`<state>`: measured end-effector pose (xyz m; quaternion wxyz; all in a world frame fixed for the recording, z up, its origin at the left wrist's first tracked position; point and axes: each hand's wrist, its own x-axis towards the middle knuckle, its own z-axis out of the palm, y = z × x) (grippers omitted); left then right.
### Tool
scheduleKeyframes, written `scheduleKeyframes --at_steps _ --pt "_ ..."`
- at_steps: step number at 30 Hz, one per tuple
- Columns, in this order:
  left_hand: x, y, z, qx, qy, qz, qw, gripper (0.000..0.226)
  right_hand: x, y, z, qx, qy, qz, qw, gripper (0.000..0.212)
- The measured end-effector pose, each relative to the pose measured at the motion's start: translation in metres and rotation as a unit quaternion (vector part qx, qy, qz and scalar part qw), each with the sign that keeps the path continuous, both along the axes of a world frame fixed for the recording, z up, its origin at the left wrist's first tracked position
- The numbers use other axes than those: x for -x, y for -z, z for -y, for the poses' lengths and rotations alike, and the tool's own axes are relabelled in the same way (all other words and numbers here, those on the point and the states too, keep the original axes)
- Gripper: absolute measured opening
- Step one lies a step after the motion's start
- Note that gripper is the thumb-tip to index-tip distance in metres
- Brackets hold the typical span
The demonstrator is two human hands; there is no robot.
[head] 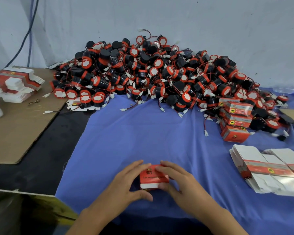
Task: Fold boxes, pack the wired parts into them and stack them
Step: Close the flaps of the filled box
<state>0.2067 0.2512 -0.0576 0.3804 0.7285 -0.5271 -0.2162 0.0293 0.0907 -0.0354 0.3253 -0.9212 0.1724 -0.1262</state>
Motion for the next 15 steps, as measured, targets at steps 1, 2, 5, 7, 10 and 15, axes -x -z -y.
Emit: scheduleKeyframes --at_steps 1,2,5,7,10,15 --pt "0.0 -0.0002 -0.0003 0.004 0.007 -0.008 1.0 0.078 -0.0001 -0.0015 0.0001 0.014 -0.004 -0.001 1.0 0.043" --pt "0.0005 -0.0001 -0.0002 0.013 0.009 -0.015 1.0 0.075 -0.0006 -0.0031 -0.0002 0.032 -0.008 -0.003 0.999 0.042" --pt "0.0036 0.0014 0.0003 0.025 -0.016 -0.03 0.999 0.076 -0.0018 -0.0074 -0.0009 0.073 -0.02 -0.015 0.997 0.042" --pt "0.0045 0.0043 0.0012 0.023 -0.035 -0.042 0.998 0.082 -0.0023 -0.0091 -0.0018 0.101 -0.021 -0.029 0.994 0.045" --pt "0.0048 0.0058 0.002 0.016 -0.051 -0.06 0.997 0.085 -0.0032 -0.0101 -0.0022 0.123 -0.027 -0.028 0.992 0.044" --pt "0.0042 0.0056 0.0024 0.016 -0.059 -0.079 0.995 0.082 0.0002 -0.0071 0.0023 0.076 -0.068 -0.088 0.991 0.066"
